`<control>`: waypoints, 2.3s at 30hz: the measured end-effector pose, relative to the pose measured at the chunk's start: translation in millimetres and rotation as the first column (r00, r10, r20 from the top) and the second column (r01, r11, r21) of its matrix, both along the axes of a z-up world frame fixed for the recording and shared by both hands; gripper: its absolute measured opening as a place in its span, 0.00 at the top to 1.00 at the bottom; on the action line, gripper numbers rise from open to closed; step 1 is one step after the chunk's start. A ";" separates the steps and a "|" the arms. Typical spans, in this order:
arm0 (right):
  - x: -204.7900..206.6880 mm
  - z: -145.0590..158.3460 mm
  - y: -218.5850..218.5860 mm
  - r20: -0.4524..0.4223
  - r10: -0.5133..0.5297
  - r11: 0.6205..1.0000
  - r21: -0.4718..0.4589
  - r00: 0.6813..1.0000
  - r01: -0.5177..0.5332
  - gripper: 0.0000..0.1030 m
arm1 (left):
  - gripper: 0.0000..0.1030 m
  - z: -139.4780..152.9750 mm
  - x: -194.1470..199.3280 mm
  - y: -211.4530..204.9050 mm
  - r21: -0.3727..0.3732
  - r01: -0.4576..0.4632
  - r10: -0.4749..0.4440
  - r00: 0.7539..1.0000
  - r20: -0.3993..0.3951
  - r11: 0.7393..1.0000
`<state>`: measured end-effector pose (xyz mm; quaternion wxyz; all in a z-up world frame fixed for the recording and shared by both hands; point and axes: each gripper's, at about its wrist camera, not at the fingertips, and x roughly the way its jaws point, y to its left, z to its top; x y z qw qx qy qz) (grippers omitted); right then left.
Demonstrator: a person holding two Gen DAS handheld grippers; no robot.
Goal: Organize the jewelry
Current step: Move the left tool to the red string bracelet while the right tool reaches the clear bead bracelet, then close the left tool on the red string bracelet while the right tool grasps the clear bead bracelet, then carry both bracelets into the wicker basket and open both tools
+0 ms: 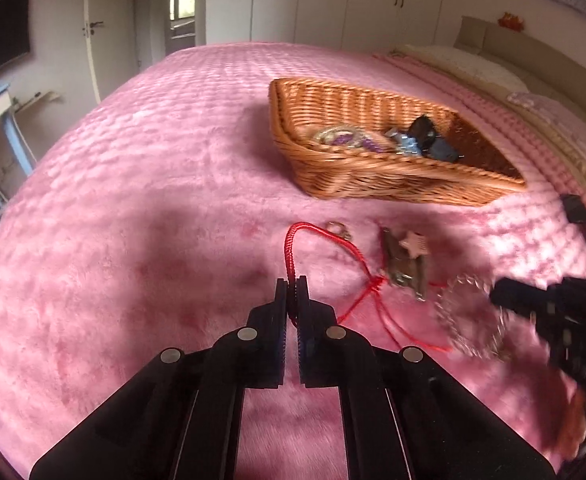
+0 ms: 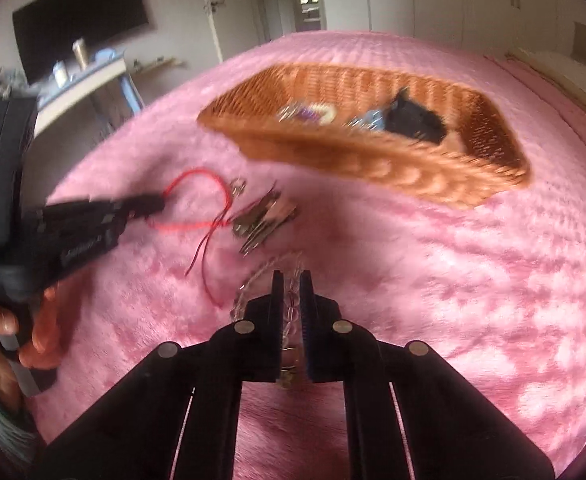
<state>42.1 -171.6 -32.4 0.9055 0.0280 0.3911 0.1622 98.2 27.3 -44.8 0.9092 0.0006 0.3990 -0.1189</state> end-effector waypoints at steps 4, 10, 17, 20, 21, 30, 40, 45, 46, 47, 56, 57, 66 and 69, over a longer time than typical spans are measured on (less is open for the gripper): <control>3.9 3.2 -30.3 -0.011 -0.076 0.997 0.026 0.997 0.076 0.94 | 0.98 1.4 -12.8 7.8 -0.061 0.028 -0.029 0.999 -0.030 0.998; 6.8 -13.5 -55.4 -0.086 -0.108 0.993 0.036 0.990 0.111 0.94 | 0.97 -7.4 -17.8 8.8 -0.044 0.051 -0.054 0.995 -0.080 0.998; 2.7 -24.7 -64.9 -0.106 -0.106 0.992 0.060 0.989 0.113 0.83 | 0.80 -10.8 -13.8 16.3 -0.052 0.017 -0.021 0.996 -0.082 0.999; 1.4 -22.0 -68.5 -0.094 -0.126 0.989 0.071 0.988 0.133 0.55 | 0.78 -11.6 -10.5 14.2 -0.047 0.008 -0.012 0.997 -0.080 0.999; 1.4 -20.6 -68.7 -0.086 -0.128 0.988 0.075 0.988 0.135 0.55 | 0.78 -12.0 -9.6 11.9 -0.036 0.006 -0.009 0.997 -0.078 0.999; 7.1 -32.5 -18.0 -0.056 -0.074 0.982 -0.178 0.996 0.062 0.71 | 0.96 -16.9 -10.8 -13.8 0.118 0.021 -0.017 0.999 -0.034 0.993; -14.2 -3.7 -19.4 0.012 0.034 0.999 -0.010 0.999 -0.034 0.94 | 0.98 5.0 -27.7 -12.2 0.021 0.086 -0.087 0.995 0.045 0.996; -21.5 15.6 -26.2 0.038 0.044 0.995 0.086 0.998 -0.047 0.94 | 0.98 21.4 -37.1 -15.0 -0.030 0.118 -0.114 0.988 0.104 0.993; -23.8 19.9 -26.6 0.048 0.042 0.995 0.091 0.998 -0.046 0.94 | 0.98 24.8 -39.1 -15.8 -0.033 0.122 -0.117 0.986 0.120 0.992; -25.9 24.4 -26.1 0.057 0.039 0.995 0.092 0.998 -0.044 0.94 | 0.98 30.2 -42.5 -17.1 -0.037 0.126 -0.120 0.983 0.142 0.991; -26.5 79.7 -42.0 0.180 -0.050 0.992 0.125 0.982 0.028 0.94 | 0.98 89.0 -63.0 -33.5 -0.051 0.175 -0.151 0.940 0.305 0.983; -24.4 83.6 -45.2 0.189 -0.059 0.991 0.131 0.980 0.034 0.94 | 0.98 96.3 -61.5 -35.9 -0.046 0.179 -0.155 0.935 0.318 0.983; 43.5 110.5 -36.3 0.267 -0.089 0.996 0.052 0.959 0.078 0.94 | 0.98 130.6 -3.0 -58.3 -0.057 0.177 -0.144 0.919 0.367 0.983; 72.0 109.9 -28.6 0.264 -0.088 0.996 0.029 0.960 0.083 0.94 | 0.98 124.5 29.1 -60.4 -0.077 0.154 -0.118 0.930 0.348 0.985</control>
